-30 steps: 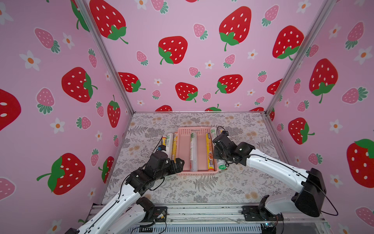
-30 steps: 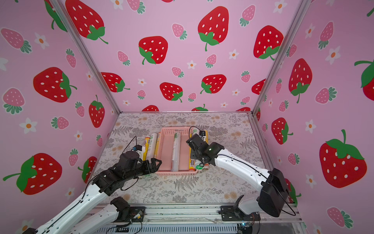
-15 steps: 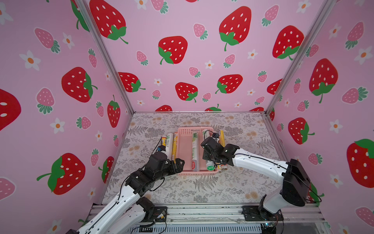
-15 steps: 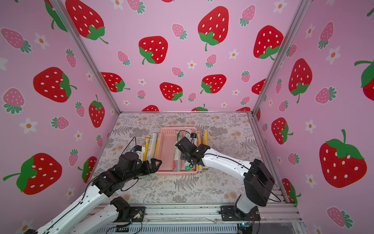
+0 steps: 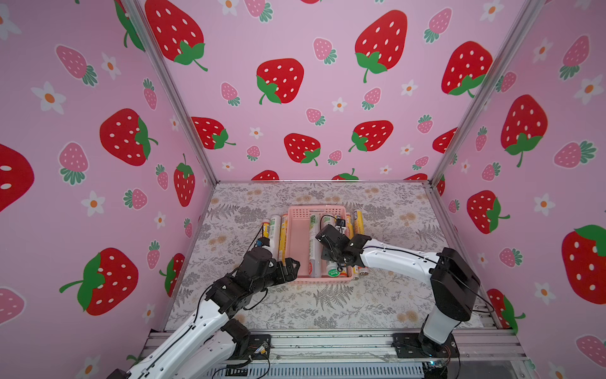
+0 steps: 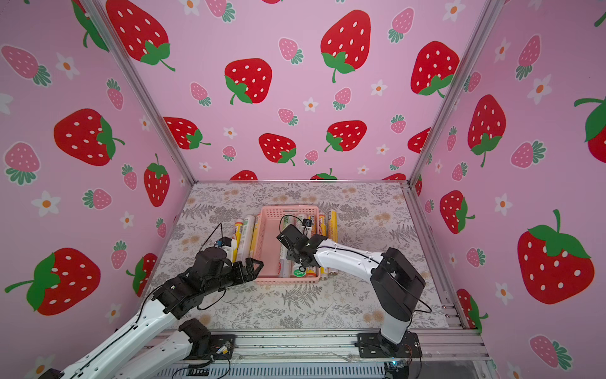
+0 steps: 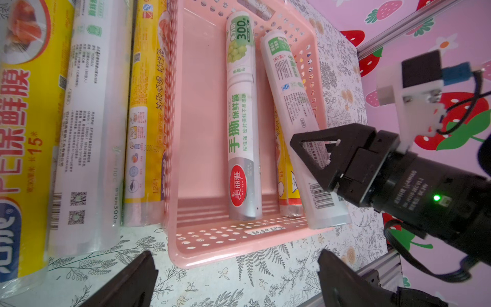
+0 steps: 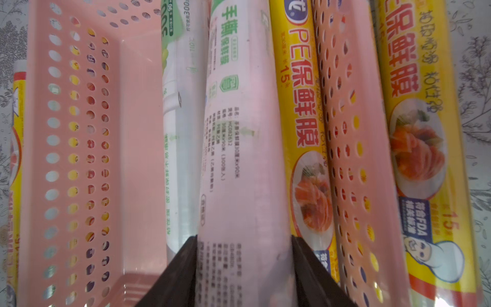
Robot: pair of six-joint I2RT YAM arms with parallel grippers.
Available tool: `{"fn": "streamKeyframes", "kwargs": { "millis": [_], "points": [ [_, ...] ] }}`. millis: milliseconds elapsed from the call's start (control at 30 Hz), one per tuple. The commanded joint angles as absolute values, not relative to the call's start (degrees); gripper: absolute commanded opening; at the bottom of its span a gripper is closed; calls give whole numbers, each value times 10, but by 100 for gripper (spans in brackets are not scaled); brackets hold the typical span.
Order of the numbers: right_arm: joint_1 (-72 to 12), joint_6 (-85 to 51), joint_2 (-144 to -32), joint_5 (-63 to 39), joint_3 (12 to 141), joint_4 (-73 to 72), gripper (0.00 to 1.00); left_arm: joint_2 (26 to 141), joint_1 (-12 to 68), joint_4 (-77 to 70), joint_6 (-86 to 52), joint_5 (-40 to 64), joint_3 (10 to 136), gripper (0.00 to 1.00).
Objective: Put the plastic wrap into the basket
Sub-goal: Place the plastic wrap in the basket.
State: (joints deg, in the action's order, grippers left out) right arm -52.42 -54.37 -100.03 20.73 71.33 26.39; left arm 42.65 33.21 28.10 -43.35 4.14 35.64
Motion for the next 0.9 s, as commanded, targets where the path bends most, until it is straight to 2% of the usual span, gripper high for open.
{"fn": "streamKeyframes", "kwargs": {
  "millis": [0, 433, 867],
  "points": [
    [-527, -547, -1010, 240, 740, 226, 27, 432, 330, 274, -425, 57, 368, 100],
    [-530, -558, -1058, 235, 743, 216, 27, 447, 330, 287, -416, 58, 368, 100],
    [-529, -552, -1110, 221, 757, 236, 36, 467, 329, 295, -412, 55, 371, 100]
  ]
}}
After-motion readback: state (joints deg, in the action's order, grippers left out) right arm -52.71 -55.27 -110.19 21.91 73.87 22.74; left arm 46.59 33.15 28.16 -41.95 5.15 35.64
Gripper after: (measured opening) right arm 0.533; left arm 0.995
